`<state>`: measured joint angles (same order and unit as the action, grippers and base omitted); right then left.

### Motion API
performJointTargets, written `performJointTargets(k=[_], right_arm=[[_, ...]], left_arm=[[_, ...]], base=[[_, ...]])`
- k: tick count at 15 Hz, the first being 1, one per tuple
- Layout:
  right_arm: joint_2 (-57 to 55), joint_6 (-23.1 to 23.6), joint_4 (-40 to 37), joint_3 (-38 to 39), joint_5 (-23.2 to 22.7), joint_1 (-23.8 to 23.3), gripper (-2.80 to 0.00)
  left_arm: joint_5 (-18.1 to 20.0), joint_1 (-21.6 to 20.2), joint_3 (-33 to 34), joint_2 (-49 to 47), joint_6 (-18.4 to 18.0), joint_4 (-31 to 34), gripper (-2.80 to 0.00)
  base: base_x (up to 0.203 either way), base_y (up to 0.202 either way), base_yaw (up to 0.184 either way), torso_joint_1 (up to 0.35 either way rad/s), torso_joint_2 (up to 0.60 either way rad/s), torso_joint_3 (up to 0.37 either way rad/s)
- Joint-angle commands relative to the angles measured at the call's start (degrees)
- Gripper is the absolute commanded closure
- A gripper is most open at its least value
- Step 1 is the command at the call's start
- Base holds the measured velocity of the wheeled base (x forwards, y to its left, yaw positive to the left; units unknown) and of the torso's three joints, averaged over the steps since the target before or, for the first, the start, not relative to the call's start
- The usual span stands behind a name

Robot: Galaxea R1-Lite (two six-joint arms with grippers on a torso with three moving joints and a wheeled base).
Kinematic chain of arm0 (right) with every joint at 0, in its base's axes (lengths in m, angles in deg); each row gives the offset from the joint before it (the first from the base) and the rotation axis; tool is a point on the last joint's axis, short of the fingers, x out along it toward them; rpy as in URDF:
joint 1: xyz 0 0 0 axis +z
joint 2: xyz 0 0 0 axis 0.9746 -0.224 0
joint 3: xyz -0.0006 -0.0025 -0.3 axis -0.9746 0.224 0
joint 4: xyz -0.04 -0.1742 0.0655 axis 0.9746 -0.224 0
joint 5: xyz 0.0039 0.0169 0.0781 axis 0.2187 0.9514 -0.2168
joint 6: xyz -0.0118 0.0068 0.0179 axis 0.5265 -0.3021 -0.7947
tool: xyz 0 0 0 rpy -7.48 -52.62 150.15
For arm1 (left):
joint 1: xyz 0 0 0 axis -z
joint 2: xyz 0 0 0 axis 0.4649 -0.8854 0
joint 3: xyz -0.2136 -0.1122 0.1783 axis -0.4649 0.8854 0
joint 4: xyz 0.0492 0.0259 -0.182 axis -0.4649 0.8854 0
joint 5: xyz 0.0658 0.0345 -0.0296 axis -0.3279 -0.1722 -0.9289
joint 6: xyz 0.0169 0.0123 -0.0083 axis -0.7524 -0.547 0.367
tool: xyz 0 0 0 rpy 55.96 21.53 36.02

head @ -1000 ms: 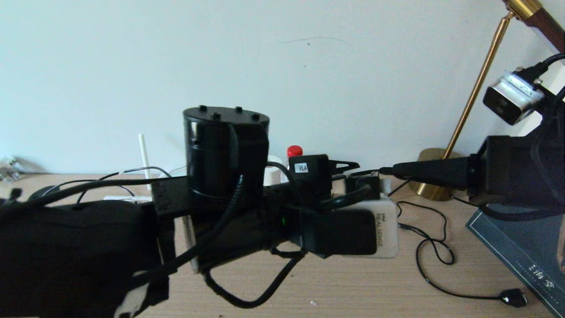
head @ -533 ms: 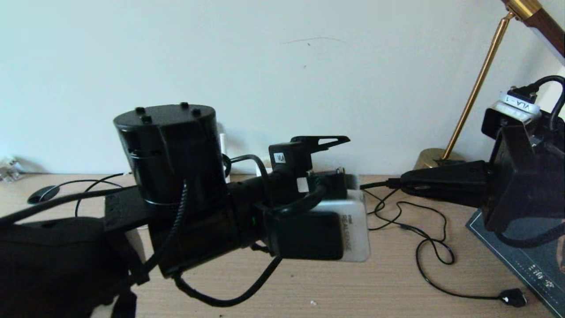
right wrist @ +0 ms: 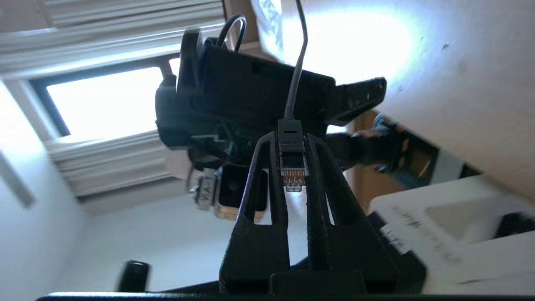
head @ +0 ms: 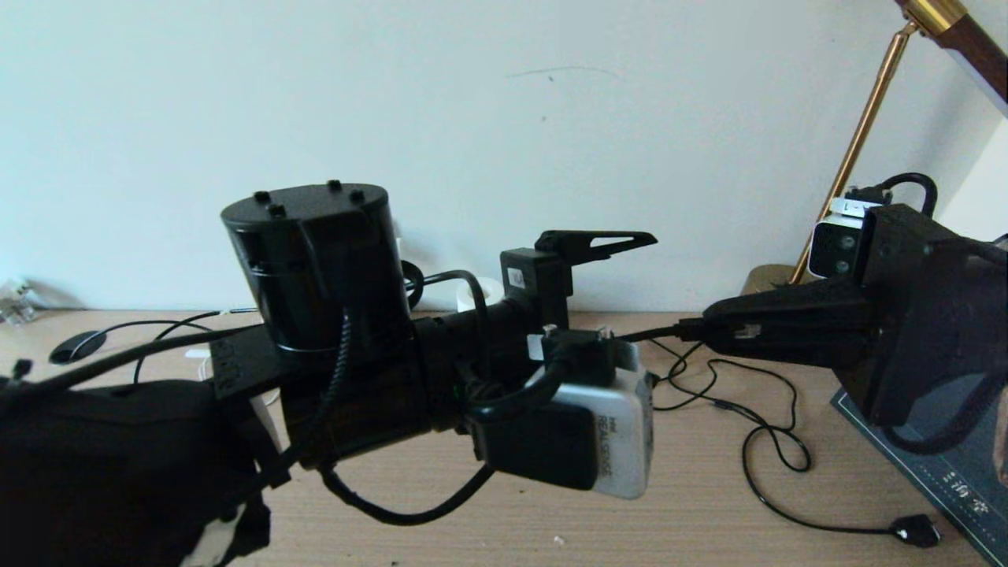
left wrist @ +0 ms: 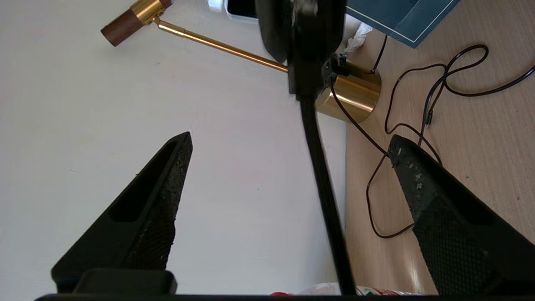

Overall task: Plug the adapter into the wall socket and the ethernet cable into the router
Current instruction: Hand it to the other hand

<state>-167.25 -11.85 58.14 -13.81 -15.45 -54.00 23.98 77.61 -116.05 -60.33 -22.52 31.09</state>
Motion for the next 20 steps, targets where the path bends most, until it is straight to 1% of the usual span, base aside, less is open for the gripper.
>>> performJointTargets(k=[1, 3, 4, 7, 9, 11, 13, 19, 20], right_arm=[[-4.3, -1.5, 0.1, -1.7, -2.0, -1.6, 0.00], [-7.8, -2.5, 0.1, -3.8, -6.2, -2.6, 0.00], [-8.4, -3.4, 0.1, -4.6, -7.1, -2.7, 0.00], [-9.0, -5.9, 0.2, -6.2, -8.2, -2.8, 0.00], [-9.0, -6.8, 1.0, -6.4, -9.5, -4.1, 0.00], [-8.9, -7.9, 1.5, -6.4, -10.3, -5.0, 0.00], [-8.7, -7.9, 1.5, -6.4, -12.7, -5.9, 0.00], [-7.9, -7.9, 1.6, -6.3, -17.2, -6.0, 0.00], [-7.8, -7.9, 1.6, -6.3, -18.8, -6.0, 0.00]], left_arm=[[0.7, -0.6, -0.6, -0.5, -0.4, -0.9, -2.80], [1.2, -1.0, -1.7, -0.7, -0.4, -1.2, -2.80], [1.6, -1.1, -2.5, -0.8, -0.4, -1.3, -2.80], [2.0, -1.1, -3.9, -1.3, -0.3, -2.9, -2.80], [3.2, -1.0, -3.8, -1.5, -0.3, -3.0, -2.80], [3.2, -1.0, -3.7, -1.5, -0.3, -3.3, -2.80], [3.2, -1.0, -3.3, -1.5, -0.4, -3.5, -2.80], [3.4, -1.0, -2.1, -0.6, -0.3, -4.1, -2.80], [3.4, -1.0, -2.0, -0.2, -0.3, -4.1, -2.80]], base=[[0.000, 0.000, 0.000, 0.000, 0.00, 0.000], [0.000, 0.000, 0.000, 0.000, 0.00, 0.000], [0.000, 0.000, 0.000, 0.000, 0.00, 0.000], [0.000, 0.000, 0.000, 0.000, 0.00, 0.000], [0.000, 0.000, 0.000, 0.000, 0.00, 0.000], [0.000, 0.000, 0.000, 0.000, 0.00, 0.000], [0.000, 0.000, 0.000, 0.000, 0.00, 0.000], [0.000, 0.000, 0.000, 0.000, 0.00, 0.000], [0.000, 0.000, 0.000, 0.000, 0.00, 0.000]])
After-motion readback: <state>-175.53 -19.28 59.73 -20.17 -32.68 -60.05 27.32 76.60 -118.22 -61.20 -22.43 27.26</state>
